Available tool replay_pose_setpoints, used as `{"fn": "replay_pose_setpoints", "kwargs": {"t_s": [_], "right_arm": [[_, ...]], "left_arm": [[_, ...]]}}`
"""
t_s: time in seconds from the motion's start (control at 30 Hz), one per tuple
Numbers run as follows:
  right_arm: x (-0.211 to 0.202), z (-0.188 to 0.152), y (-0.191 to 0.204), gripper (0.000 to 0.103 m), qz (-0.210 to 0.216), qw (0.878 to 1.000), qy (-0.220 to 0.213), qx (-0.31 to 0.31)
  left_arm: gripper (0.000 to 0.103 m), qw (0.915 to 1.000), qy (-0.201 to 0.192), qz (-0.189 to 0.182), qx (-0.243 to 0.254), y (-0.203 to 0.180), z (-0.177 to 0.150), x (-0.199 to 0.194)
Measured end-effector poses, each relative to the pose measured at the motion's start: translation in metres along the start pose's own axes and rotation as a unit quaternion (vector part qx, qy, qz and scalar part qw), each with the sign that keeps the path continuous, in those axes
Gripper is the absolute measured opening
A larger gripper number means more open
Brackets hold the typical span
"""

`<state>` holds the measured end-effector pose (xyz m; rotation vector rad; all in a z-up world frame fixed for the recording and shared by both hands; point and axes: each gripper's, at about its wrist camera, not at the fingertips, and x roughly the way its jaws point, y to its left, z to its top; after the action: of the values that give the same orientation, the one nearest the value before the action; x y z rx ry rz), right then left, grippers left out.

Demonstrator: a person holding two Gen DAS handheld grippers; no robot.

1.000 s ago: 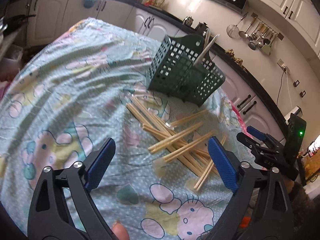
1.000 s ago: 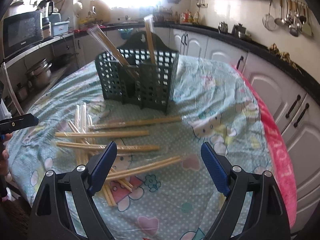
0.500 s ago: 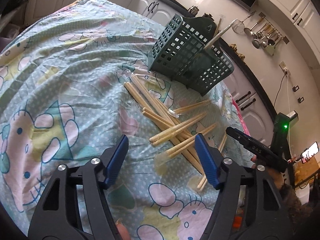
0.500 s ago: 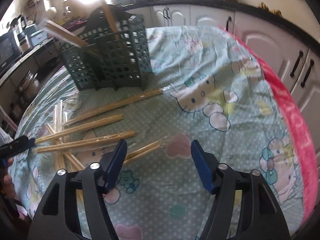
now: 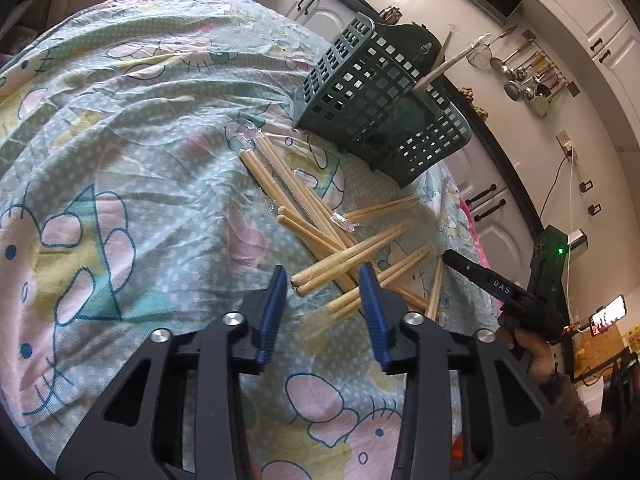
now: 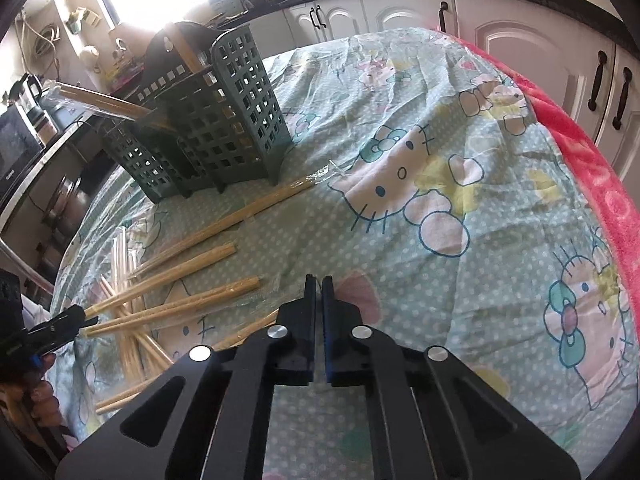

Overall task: Organize utensils
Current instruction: 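Move the right tool back to the pile and close on another chopstick, then lift the chopstick with the right tool and carry it above the caddy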

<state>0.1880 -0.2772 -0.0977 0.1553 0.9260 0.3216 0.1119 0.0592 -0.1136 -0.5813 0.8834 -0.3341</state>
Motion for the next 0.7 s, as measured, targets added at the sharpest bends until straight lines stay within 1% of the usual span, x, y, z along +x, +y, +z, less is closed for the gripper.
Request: {"fn": "replay_pose_setpoints", "kwargs": {"t_s": [0.2, 0.27, 0.37, 0.57, 0.7], "right_arm": [[-0.015, 0.006, 0.004, 0.002, 0.001, 1.000, -0.029, -0.010], [-0.020, 0.007, 0.007, 0.002, 0.001, 0.999, -0.037, -0.015], [-0.030, 0.010, 0.014, 0.001, 0.000, 0.998, -0.051, -0.026], [-0.057, 0.014, 0.038, 0.001, 0.013, 0.994, -0.091, -0.063], [-0.078, 0.016, 0.062, 0.001, 0.026, 0.987, -0.121, -0.103]], "left_arm": [[0.022, 1.0000, -0.001, 0.000, 0.000, -0.001, 0.001, 0.000], [0.016, 1.0000, 0.000, -0.001, 0.003, -0.001, 0.002, 0.000], [0.010, 1.0000, -0.001, -0.004, 0.006, -0.002, 0.003, -0.002], [0.007, 0.9996, -0.014, -0.014, 0.021, -0.013, 0.008, -0.011], [0.006, 0.9985, -0.030, -0.025, 0.037, -0.028, 0.013, -0.023]]}}
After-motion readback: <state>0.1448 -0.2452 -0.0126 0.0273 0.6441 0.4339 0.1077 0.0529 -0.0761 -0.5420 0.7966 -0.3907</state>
